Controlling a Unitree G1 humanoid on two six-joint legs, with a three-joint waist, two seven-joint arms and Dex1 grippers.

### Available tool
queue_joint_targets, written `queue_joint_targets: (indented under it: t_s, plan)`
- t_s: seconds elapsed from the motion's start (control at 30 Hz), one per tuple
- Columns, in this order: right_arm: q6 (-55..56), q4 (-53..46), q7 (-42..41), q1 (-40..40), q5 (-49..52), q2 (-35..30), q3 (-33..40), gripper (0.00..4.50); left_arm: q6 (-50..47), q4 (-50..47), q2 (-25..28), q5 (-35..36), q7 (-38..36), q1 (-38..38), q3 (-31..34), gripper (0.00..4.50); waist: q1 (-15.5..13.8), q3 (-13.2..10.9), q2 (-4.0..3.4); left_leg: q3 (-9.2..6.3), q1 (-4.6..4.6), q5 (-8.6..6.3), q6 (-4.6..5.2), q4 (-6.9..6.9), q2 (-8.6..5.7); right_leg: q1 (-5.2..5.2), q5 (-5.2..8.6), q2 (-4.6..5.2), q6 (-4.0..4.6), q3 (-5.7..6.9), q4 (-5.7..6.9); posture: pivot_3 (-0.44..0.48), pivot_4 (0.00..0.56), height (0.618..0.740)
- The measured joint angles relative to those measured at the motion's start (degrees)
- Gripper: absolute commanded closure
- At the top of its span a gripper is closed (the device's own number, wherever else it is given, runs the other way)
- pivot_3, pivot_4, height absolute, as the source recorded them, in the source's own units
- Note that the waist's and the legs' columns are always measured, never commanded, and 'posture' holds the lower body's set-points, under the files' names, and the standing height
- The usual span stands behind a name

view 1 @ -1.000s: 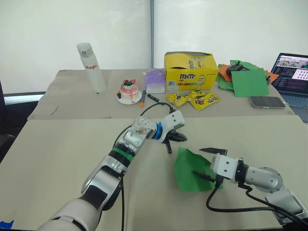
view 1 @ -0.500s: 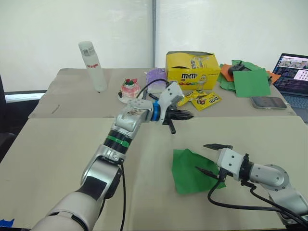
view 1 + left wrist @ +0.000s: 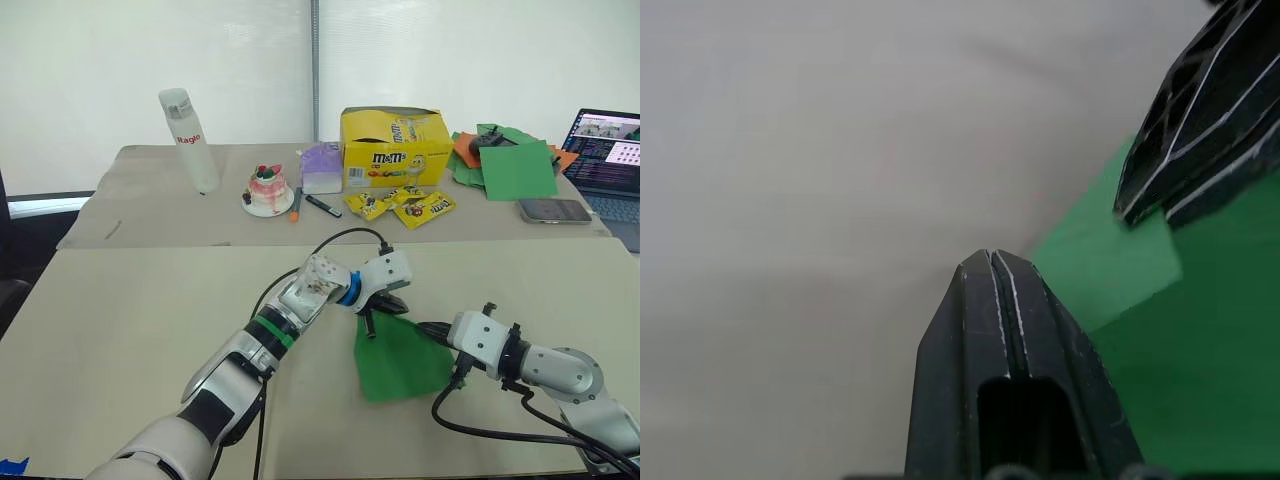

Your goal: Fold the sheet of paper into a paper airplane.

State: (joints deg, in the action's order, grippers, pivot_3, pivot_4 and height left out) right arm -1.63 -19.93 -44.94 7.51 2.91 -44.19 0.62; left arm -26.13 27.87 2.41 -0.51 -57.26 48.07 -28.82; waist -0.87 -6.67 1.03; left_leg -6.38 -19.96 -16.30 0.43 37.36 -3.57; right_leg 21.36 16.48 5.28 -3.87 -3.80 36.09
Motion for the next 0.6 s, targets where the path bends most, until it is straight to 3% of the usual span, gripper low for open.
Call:
queue_joint_targets:
  t_s: [0.6]
  plan:
    - [7.4, 4.1, -0.7, -0.7, -9.5, -2.6, -5.2, 4.46, 3.3, 2.2, -0.9, -2.5, -0.7, -1.9, -2.4, 4.5, 0.0, 0.0, 0.0, 0.01, 0.11, 0.0, 0.0, 0.01, -0.08, -0.1, 0.0, -0.03, 0.0, 0.01, 0.0, 0.0, 0.15, 0.74]
